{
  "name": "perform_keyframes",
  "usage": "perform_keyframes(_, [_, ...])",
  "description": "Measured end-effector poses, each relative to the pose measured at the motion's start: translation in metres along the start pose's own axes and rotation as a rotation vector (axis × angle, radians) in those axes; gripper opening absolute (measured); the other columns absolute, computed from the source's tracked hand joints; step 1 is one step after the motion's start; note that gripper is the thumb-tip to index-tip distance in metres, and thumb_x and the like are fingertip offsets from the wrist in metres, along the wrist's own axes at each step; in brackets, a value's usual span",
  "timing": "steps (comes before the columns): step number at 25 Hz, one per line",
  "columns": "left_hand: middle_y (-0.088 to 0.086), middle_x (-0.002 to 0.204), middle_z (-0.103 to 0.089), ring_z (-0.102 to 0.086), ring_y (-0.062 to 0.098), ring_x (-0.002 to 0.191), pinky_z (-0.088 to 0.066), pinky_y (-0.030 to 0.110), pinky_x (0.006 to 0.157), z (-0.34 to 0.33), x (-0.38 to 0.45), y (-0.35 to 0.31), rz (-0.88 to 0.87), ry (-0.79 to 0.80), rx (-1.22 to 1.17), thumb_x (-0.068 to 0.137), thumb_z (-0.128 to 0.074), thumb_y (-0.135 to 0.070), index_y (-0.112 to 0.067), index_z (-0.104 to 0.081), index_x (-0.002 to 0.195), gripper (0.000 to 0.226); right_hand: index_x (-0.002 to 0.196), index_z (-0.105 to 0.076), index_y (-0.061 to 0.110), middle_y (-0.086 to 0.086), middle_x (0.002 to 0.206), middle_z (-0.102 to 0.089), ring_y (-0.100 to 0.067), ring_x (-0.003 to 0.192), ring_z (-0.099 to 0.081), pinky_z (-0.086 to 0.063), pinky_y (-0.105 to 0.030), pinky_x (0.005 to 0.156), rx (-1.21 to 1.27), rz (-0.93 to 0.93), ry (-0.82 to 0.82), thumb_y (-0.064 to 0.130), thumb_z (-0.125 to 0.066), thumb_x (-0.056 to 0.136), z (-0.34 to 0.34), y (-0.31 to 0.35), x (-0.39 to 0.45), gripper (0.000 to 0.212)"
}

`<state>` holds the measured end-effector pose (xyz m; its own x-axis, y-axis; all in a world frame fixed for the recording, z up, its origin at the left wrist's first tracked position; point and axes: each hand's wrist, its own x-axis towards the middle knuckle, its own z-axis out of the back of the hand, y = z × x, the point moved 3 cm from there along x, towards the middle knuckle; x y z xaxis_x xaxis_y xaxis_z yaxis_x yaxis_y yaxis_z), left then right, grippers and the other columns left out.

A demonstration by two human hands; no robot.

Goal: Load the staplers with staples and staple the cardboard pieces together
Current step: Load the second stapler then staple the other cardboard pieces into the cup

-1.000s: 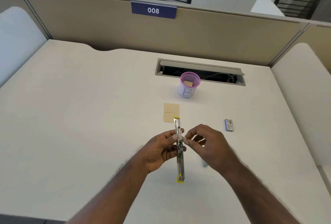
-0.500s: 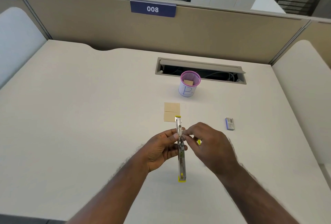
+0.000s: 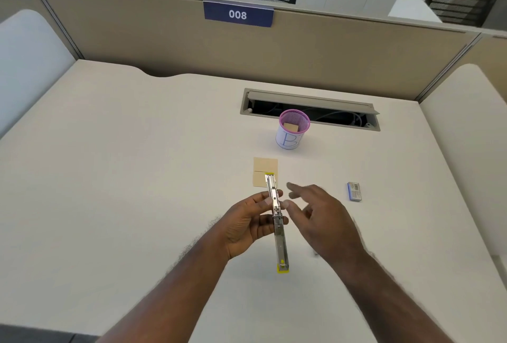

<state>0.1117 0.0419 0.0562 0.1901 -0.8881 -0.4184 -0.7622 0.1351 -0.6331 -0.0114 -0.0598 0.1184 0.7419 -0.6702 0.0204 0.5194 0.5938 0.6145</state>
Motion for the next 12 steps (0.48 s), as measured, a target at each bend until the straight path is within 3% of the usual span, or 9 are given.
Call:
perform_keyframes(3, [0.006, 0.103, -0.072, -0.070, 0.024, 0.084, -0.059, 0.032, 0.073, 0.005, 0.003, -0.005, -0.044, -0.051, -0.010, 0.085, -0.067, -0.023, -0.010, -0.066, 0.114, 0.032, 0.117, -0.060, 0.034, 0.016, 0.099, -0.069, 0.002, 0.069, -0.065, -0.052, -0.028, 0.070, 0.435, -0.291, 0.381, 0.046, -0.074, 0.078, -0.010, -0.013, -0.012, 0.043])
perform_keyframes(5, [0.006, 0.102, -0.072, -0.070, 0.026, 0.086, -0.060, 0.035, 0.077, 0.007, 0.005, -0.006, -0.081, -0.069, -0.015, 0.085, -0.067, -0.023, -0.011, -0.066, 0.108, 0.026, 0.120, -0.054, 0.038, 0.016, 0.105, -0.068, -0.004, 0.080, -0.070, -0.055, -0.026, 0.074, 0.485, -0.338, 0.605, 0.045, -0.078, 0.071, -0.023, -0.014, -0.031, 0.055])
perform_keyframes(6, [0.006, 0.100, -0.072, -0.071, 0.027, 0.088, -0.060, 0.035, 0.078, 0.008, 0.006, -0.006, -0.098, -0.073, -0.016, 0.085, -0.068, -0.023, -0.012, -0.066, 0.105, 0.023, 0.117, -0.054, 0.039, 0.015, 0.107, -0.068, -0.008, 0.083, -0.071, -0.058, -0.030, 0.077, 0.485, -0.331, 0.604, 0.039, -0.077, 0.072, -0.028, -0.015, -0.038, 0.050])
perform_keyframes(9, [0.005, 0.095, -0.071, -0.071, 0.027, 0.089, -0.059, 0.037, 0.079, 0.010, 0.007, -0.006, -0.132, -0.074, -0.030, 0.086, -0.066, -0.022, -0.015, -0.069, 0.098, 0.014, 0.104, -0.065, 0.025, 0.001, 0.095, -0.071, -0.014, 0.072, -0.072, -0.059, -0.045, 0.085, 0.602, -0.382, 0.313, 0.011, -0.068, 0.085, -0.031, -0.021, -0.037, 0.024])
perform_keyframes(12, [0.006, 0.091, -0.070, -0.070, 0.023, 0.085, -0.059, 0.036, 0.080, 0.011, 0.007, -0.006, -0.141, -0.077, -0.039, 0.086, -0.066, -0.021, -0.012, -0.070, 0.094, 0.012, 0.098, -0.074, 0.020, -0.001, 0.081, -0.076, -0.016, 0.072, -0.073, -0.059, -0.046, 0.087, 0.732, -0.413, 0.129, 0.010, -0.071, 0.084, -0.021, -0.028, -0.029, 0.018])
